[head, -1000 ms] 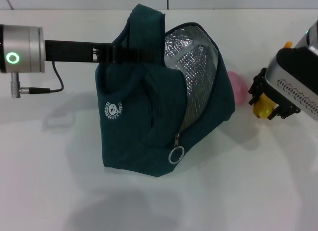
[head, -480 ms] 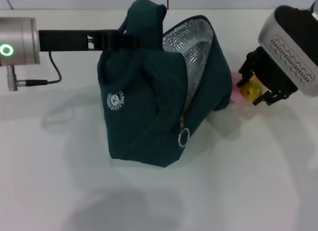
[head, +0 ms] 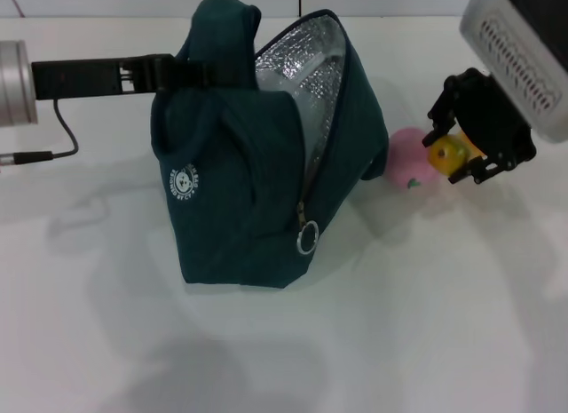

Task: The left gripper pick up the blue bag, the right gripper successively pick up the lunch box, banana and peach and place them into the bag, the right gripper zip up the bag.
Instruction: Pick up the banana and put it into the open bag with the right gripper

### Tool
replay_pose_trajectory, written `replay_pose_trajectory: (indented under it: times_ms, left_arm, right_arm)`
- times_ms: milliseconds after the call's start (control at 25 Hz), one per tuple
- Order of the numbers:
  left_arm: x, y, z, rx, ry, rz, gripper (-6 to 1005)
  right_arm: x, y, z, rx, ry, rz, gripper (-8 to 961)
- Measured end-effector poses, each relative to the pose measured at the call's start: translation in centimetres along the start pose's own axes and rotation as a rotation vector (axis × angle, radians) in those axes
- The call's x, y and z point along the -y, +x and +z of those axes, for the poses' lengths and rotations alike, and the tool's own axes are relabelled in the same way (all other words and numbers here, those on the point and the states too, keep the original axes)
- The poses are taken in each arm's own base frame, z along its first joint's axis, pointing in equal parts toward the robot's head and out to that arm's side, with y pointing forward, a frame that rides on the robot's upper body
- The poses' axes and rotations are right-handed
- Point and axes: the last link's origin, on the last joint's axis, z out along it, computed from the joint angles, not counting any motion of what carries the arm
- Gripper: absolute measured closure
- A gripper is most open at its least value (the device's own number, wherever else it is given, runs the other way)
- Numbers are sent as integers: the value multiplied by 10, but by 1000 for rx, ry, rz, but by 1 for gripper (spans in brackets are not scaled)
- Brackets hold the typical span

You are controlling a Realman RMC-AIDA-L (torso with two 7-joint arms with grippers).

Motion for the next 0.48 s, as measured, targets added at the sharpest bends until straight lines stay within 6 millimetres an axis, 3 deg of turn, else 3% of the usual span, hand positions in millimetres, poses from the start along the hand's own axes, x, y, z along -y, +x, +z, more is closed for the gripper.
replay_pose_trajectory:
  times_ms: [480]
  left_arm:
    - [4, -10, -4, 36, 19, -17, 958]
  right_arm:
    - [20, -7, -38, 134, 122, 209, 506]
